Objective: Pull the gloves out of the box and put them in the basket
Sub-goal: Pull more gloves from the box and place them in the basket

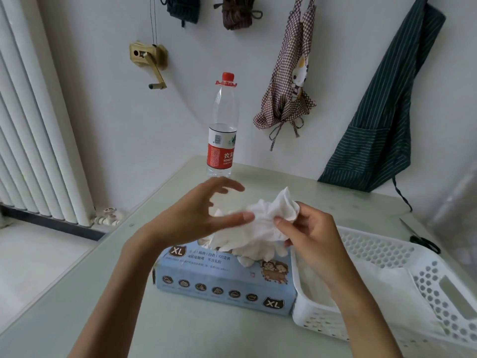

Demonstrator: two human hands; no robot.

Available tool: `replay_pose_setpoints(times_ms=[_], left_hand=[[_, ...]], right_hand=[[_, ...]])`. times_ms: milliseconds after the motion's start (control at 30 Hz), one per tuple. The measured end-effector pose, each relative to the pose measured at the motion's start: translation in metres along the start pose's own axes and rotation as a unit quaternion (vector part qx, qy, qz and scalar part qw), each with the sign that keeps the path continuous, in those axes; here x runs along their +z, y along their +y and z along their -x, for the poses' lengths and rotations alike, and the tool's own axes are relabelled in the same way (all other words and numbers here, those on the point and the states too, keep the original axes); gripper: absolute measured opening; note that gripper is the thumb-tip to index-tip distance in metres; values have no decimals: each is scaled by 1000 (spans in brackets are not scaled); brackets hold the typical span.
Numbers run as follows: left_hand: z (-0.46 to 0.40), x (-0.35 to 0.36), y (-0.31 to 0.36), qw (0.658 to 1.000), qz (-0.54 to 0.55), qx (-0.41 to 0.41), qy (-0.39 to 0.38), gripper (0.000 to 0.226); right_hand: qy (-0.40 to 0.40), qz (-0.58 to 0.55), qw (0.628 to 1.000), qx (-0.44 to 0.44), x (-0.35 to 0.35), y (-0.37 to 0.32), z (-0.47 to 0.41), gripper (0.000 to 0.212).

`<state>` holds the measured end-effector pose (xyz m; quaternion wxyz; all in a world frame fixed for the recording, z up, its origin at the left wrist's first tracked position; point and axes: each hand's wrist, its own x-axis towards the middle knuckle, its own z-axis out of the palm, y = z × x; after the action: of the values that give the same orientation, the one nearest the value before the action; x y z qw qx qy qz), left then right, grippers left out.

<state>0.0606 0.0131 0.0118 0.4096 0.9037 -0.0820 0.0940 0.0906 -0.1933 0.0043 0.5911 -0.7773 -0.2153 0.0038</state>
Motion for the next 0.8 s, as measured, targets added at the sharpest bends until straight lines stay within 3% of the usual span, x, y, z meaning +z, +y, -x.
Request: replay_pose_setpoints(times_ms=[100,267,367,433,500,600,733,800], left_hand=[[-4,13,-1,998,-13,26,-47,66],[-7,12,-2,998,15,53,18,26],[-3,10,1,996,68,58,13,42],[-2,11,4,996,86,27,-1,39],[-7,14,3,998,52,13,9,31],[-9,21,11,994,-3,27,108,38],[0,41,36,997,4,70,-5,57],[0,53,40,996,-22,87,-1,53]], right_hand=[[-5,-97,994,52,-6,3,-4,11],[80,-205,973,73,-22,6,-9,18],[63,-214,973,60,-28,7,-9,36],[27,-205,977,57,-31,5,-7,51],[38,-188,980,49,-34,3,-6,38],[87,-162,983,12,-34,-1,-5,18],[144,-116,982,-37,-29,-10,-2,18],[167,-105,979,-57,-30,-13,1,26]])
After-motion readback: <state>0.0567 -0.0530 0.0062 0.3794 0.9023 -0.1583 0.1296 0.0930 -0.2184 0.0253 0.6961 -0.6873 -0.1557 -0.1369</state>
